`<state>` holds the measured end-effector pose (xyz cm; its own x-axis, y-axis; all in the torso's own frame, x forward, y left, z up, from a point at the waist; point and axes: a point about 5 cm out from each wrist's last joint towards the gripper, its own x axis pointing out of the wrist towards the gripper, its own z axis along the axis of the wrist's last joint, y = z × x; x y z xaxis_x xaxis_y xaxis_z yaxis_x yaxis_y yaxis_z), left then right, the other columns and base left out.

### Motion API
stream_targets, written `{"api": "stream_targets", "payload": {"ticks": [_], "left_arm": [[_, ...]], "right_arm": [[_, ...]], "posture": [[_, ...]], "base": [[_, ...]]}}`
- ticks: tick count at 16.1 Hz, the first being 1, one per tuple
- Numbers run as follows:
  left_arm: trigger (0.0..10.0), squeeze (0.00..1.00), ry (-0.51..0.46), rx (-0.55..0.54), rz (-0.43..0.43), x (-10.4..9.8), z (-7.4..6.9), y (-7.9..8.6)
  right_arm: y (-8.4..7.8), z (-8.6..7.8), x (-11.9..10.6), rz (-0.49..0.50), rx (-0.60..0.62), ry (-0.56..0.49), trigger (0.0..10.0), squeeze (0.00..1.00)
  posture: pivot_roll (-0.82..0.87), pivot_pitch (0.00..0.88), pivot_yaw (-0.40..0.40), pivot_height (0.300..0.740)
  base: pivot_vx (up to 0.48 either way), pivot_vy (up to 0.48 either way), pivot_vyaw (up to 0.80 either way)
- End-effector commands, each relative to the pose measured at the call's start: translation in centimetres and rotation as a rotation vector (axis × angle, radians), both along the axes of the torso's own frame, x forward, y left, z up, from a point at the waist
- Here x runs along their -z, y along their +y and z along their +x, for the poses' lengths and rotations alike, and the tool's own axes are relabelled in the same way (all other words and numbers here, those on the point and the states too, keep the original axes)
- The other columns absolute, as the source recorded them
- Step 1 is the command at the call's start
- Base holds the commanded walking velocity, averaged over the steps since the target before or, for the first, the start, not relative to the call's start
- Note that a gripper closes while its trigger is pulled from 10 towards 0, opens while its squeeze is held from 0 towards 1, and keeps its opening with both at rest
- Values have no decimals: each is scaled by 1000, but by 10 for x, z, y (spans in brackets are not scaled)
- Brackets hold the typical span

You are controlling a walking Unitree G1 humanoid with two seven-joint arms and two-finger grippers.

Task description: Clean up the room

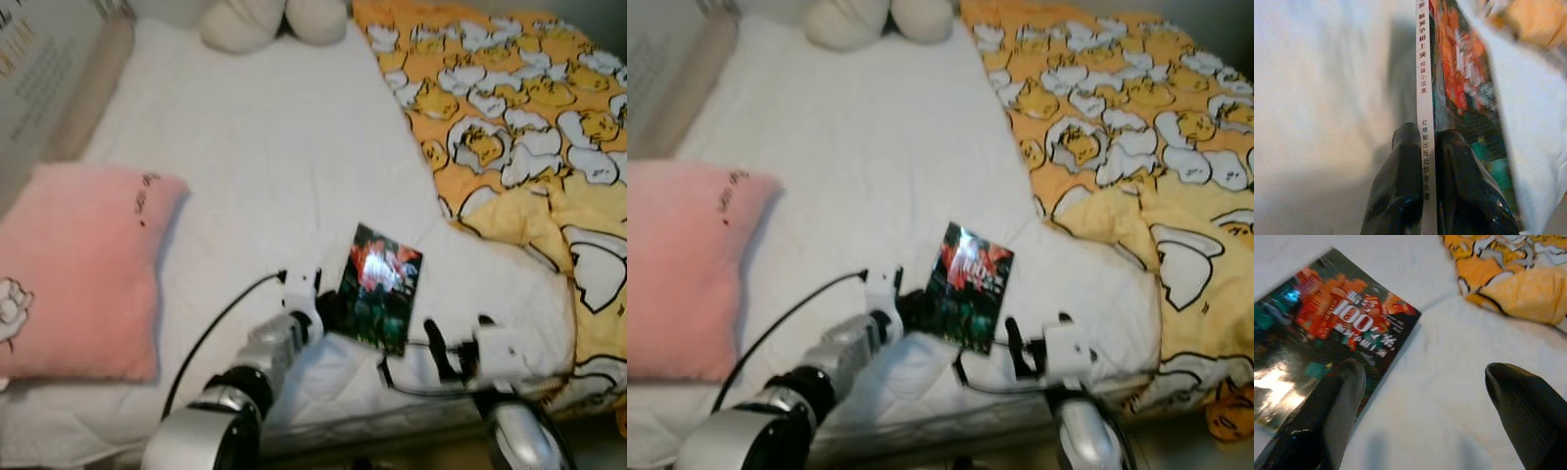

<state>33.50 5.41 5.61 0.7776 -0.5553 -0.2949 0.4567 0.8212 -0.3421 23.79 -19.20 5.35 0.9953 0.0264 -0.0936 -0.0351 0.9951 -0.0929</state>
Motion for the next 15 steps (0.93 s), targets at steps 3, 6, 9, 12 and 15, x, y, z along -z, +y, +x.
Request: {"api": "stream_targets", "payload": {"ticks": [3, 6, 9, 12, 15], "left_arm": [[0, 0, -230, -125, -82, -42, 25, 32], [9216, 0, -339, -218, 33, -55, 31, 61], [10000, 0, -418, -192, 188, -59, 33, 71], [10000, 0, -439, -215, 213, -66, 37, 75], [10000, 0, -394, -261, 205, -66, 41, 80]], "right_arm": [[-4, 22, -7, 30, 55, -53, 10000, 0], [-1, 36, -16, 39, 44, -89, 10000, 0], [2, 40, -12, 32, 24, -81, 10000, 0], [5, 38, -11, 37, 18, -82, 10000, 0], [5, 35, -7, 37, 14, -79, 10000, 0]], "posture": [[96, 0, 44, 740], [130, 0, 25, 740], [141, 0, 11, 740], [135, 0, 8, 740], [116, 0, 7, 740]], "base": [[0, 0, 0], [0, 0, 0], [0, 0, 0], [0, 0, 0], [0, 320, 0]]}}
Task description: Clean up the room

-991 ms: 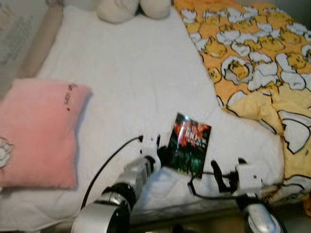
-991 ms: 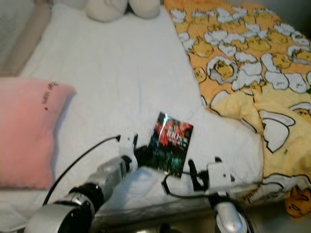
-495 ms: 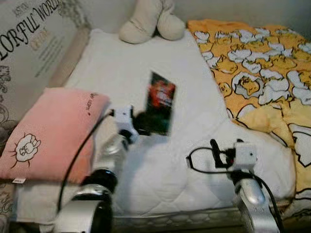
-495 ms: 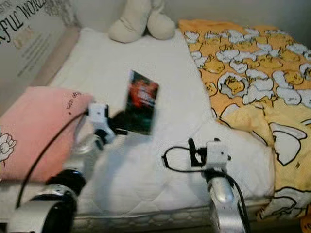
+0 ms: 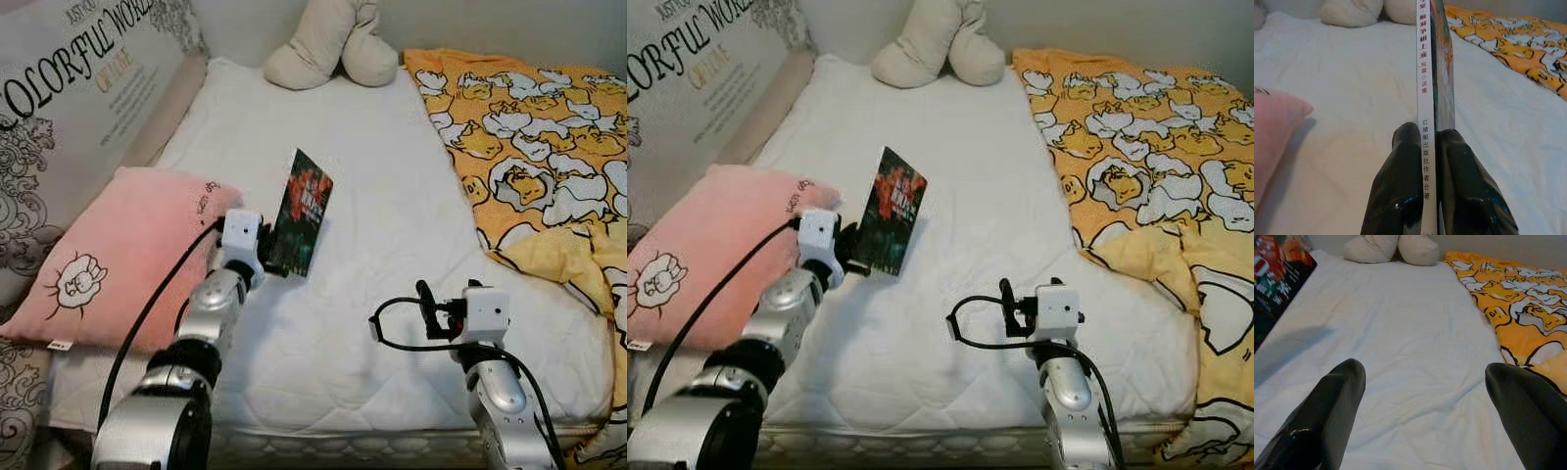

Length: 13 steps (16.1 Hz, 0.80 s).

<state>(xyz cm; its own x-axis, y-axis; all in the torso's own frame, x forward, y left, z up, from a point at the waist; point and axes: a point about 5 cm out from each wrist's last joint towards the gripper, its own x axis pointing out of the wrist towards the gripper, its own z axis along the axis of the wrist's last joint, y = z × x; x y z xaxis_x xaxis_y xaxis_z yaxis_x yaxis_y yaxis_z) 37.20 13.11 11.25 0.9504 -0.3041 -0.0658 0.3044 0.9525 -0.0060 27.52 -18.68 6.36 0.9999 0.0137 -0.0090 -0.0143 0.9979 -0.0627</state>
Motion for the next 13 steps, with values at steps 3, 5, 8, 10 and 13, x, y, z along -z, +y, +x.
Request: {"api": "stream_targets", "payload": {"ticks": [3, 5, 8, 10, 13], "left_arm": [[10000, 0, 41, -35, -22, -4, 6, -6], [10000, 0, 121, -21, -56, 3, 6, -15], [10000, 0, 281, -5, -193, 18, 1, -27], [10000, 0, 324, 28, -333, 15, 1, -41], [10000, 0, 270, 187, -404, -4, 2, -78]], "right_arm": [[-4, -6, 3, -2, 6, 10, 10000, 0], [-3, -8, 5, -3, -1, 18, 10000, 0], [-7, -23, 7, -18, -26, 47, 10000, 0], [-9, -36, 9, -49, -57, 75, 10000, 0], [-15, -48, 9, -65, -53, 93, 10000, 0]], "posture": [[101, 0, 2, 740], [91, 0, -4, 740], [47, 43, -45, 740], [14, 69, -56, 740], [-3, 81, -61, 740]], "base": [[0, 320, 0], [0, 0, 0], [0, 0, 0], [0, 0, 0], [0, 0, 0]]}}
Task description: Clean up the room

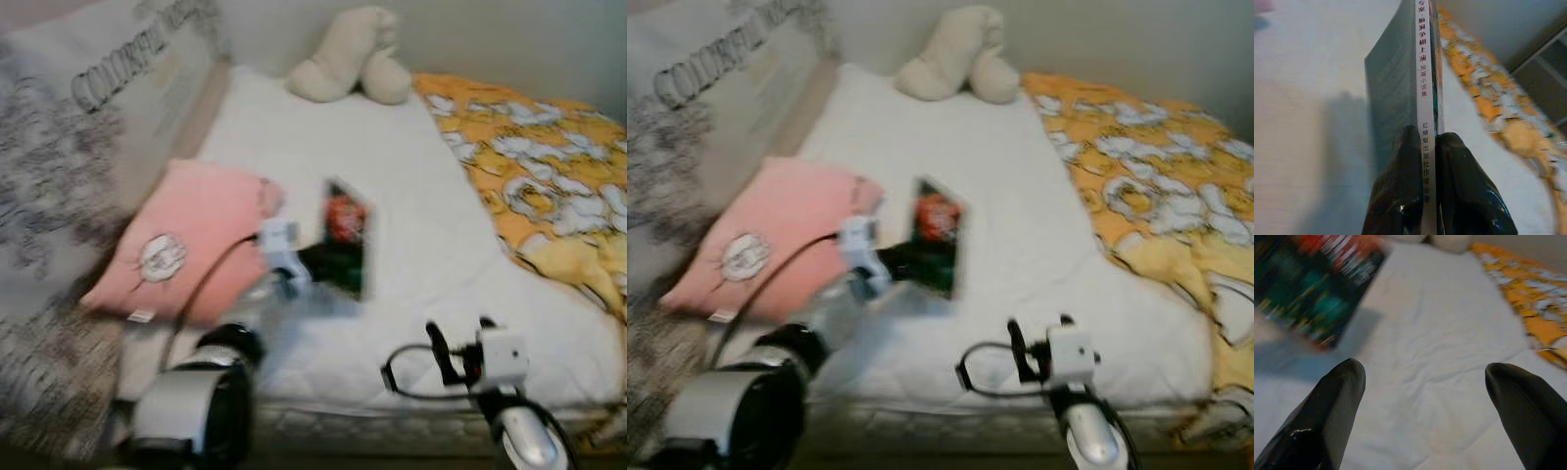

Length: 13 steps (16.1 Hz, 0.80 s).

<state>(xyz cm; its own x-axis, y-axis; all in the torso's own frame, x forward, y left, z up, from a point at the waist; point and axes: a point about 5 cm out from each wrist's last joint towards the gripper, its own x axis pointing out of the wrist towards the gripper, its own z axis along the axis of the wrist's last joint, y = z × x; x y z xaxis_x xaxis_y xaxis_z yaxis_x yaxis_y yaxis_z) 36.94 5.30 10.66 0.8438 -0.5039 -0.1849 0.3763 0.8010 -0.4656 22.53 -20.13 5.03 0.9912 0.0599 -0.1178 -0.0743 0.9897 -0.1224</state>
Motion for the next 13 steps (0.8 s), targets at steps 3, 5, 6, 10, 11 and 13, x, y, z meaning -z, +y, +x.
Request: {"api": "stream_targets", "payload": {"ticks": [3, 5, 6, 10, 11, 13], "left_arm": [[10000, 0, 53, -47, 100, 10, -3, 1], [10000, 0, 113, -81, 171, 24, -9, 5], [10000, 0, 133, -82, 190, 28, -11, 4], [10000, 0, 141, -231, 216, 25, -5, 18], [10000, 0, 115, -270, 245, 21, -1, 24], [10000, 0, 75, -265, 328, 14, 3, 29]], "right_arm": [[-3, -9, -8, -11, -17, 12, 10000, 0], [-6, -20, -11, -30, -38, 40, 10000, 0], [-8, -25, -12, -39, -47, 51, 10000, 0], [10, -33, -28, 53, -182, 40, 10000, 0], [12, -34, -30, 46, -202, 42, 10000, 0], [13, -36, -29, 35, -211, 57, 10000, 0]], "posture": [[-42, 130, -90, 740], [-69, 154, -113, 740], [-81, 164, -122, 740], [-104, 176, -132, 740], [-105, 177, -132, 740], [-105, 182, -128, 740]], "base": [[0, 0, 0], [0, 0, 0], [0, 0, 0], [0, 0, 0], [0, 0, 0], [0, 0, 0]]}}
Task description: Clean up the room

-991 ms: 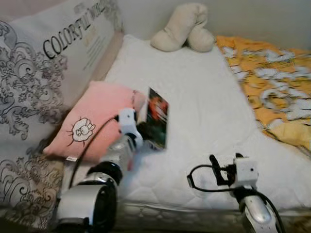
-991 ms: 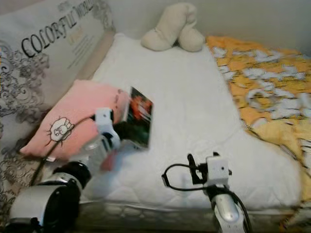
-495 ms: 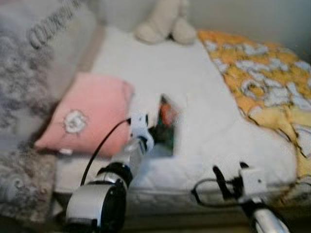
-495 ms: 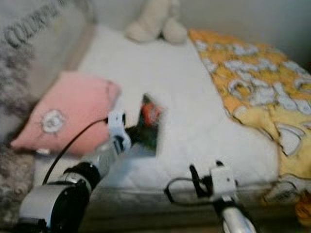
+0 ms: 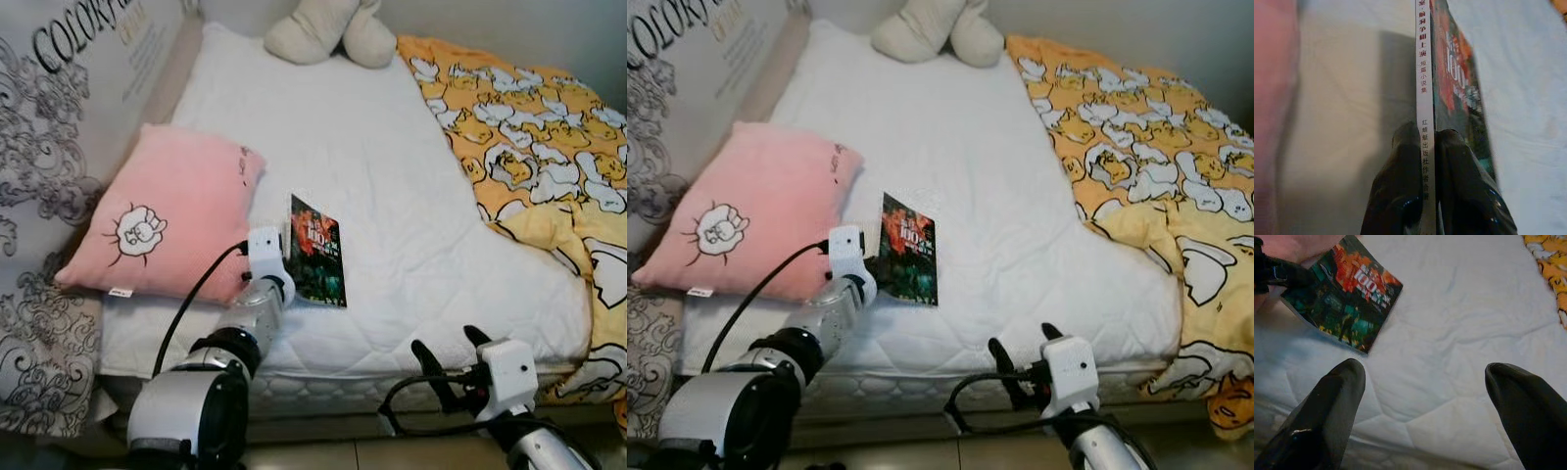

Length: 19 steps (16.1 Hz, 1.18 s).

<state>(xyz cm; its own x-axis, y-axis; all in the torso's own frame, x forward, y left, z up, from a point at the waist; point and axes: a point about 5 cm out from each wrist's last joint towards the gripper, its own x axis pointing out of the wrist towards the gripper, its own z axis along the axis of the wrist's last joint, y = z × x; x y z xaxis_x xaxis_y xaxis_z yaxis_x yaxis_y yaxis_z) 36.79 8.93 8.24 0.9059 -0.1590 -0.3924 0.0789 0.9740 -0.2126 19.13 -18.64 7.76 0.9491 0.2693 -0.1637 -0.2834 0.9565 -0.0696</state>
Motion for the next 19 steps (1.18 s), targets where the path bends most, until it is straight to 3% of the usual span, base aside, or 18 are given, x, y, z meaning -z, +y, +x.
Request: {"api": "stream_targets", "payload": {"ticks": [1, 7, 12, 14, 15, 16, 19], "left_arm": [[10000, 0, -39, 28, 68, -10, 5, -5], [10000, 0, -82, 8, 246, -25, 16, 22], [10000, 0, -27, -25, 347, -16, 13, 53], [10000, 0, -7, 4, 372, -13, 12, 56], [10000, 149, -6, 2, 387, -14, 12, 59], [10000, 1000, -7, 2, 399, -16, 13, 61], [10000, 1000, -16, -20, 417, -21, 15, 68]], "right_arm": [[-1, -3, -1, -9, -4, 11, 10000, 0], [2, -14, 0, 6, -17, 51, 10000, 0], [1, -14, 5, 5, -5, 74, 10000, 0], [3, -12, 7, 6, -14, 80, 10000, 0], [4, -11, 8, 6, -19, 81, 10000, 0], [5, -10, 8, 6, -22, 80, 10000, 0], [4, -6, 8, 8, -16, 77, 10000, 0]], "posture": [[-106, 186, -126, 740], [-117, 199, -117, 740], [-91, 183, -107, 740], [-79, 175, -112, 740], [-75, 174, -113, 740], [-73, 174, -113, 740], [-70, 176, -107, 740]], "base": [[0, 0, 0], [0, 0, 0], [0, 0, 0], [0, 0, 0], [0, 0, 0], [0, 0, 0], [0, 0, 0]]}}
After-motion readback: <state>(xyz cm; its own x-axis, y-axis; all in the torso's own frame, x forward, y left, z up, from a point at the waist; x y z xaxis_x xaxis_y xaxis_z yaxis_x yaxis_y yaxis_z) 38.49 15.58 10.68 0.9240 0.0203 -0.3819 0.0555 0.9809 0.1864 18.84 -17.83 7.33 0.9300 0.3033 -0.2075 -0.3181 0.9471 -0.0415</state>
